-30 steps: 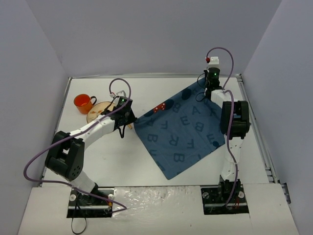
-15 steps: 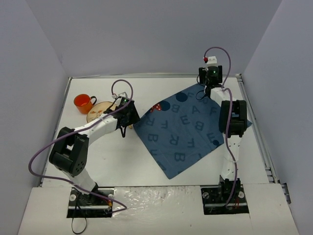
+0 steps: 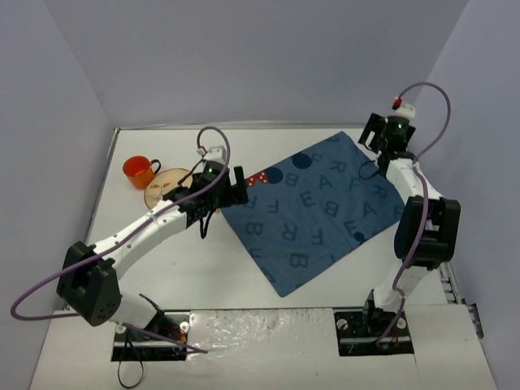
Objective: Set the dinner table for one person
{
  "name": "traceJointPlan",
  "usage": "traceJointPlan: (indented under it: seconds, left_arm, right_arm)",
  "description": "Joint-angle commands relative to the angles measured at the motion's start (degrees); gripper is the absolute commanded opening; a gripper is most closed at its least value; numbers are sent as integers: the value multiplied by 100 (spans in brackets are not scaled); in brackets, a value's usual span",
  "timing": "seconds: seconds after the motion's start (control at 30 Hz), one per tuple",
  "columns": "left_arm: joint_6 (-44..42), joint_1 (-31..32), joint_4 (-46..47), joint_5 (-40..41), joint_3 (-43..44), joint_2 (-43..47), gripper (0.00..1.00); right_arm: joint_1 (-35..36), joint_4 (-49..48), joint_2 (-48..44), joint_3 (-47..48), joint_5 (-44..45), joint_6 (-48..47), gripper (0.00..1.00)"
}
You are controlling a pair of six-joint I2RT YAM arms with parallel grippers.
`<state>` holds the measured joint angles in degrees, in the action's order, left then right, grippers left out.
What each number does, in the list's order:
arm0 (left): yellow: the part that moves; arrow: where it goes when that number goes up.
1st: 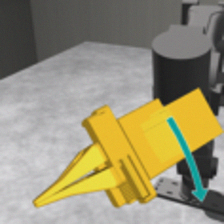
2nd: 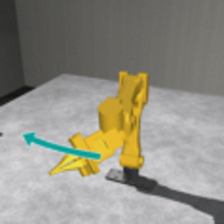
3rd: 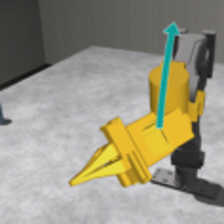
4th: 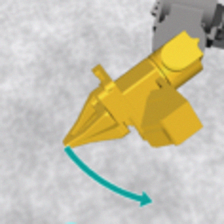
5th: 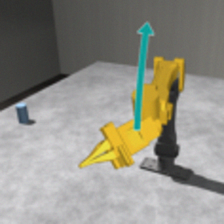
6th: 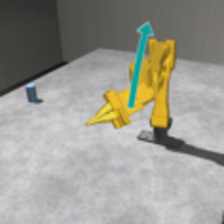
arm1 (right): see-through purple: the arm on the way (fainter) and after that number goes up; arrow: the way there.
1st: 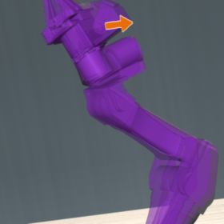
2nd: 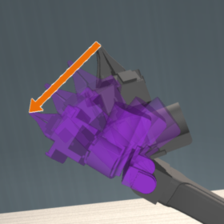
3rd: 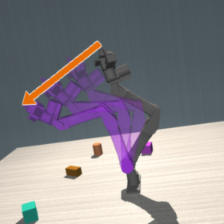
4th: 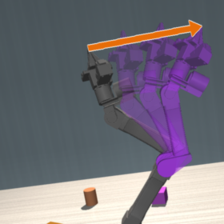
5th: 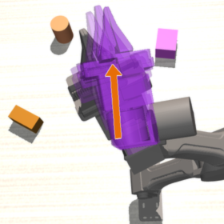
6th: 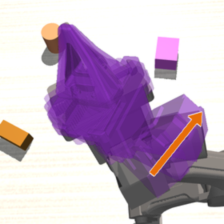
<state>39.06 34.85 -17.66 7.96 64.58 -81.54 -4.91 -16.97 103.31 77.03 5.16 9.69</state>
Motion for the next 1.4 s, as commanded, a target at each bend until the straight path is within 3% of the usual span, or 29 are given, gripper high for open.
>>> traceJointPlan:
  seconds: [0.0,0.17,0.33,0.53,0.9,1.37]
  left_arm:
    - [-178,171,204,-31,-532,287,87]
    - [-110,333,937,-267,-766,-58,80]
    - [-168,589,1371,-575,-366,-1031,58]
    - [-113,765,1592,-772,-38,-2029,47]
    - [544,923,1074,-735,-701,-2172,33]
    - [803,1011,602,-772,-1628,-1129,33]
  right_arm:
    - [-473,-43,-401,-785,-884,920,78]
    - [-892,-344,-366,-1113,-1293,1172,68]
    - [-1131,-473,67,-1126,-1401,1293,50]
    - [-1263,-543,435,-1180,-1268,1323,35]
    - [-1520,-320,853,-1246,-1007,1545,35]
    - [-1878,210,654,-1733,-380,1949,36]
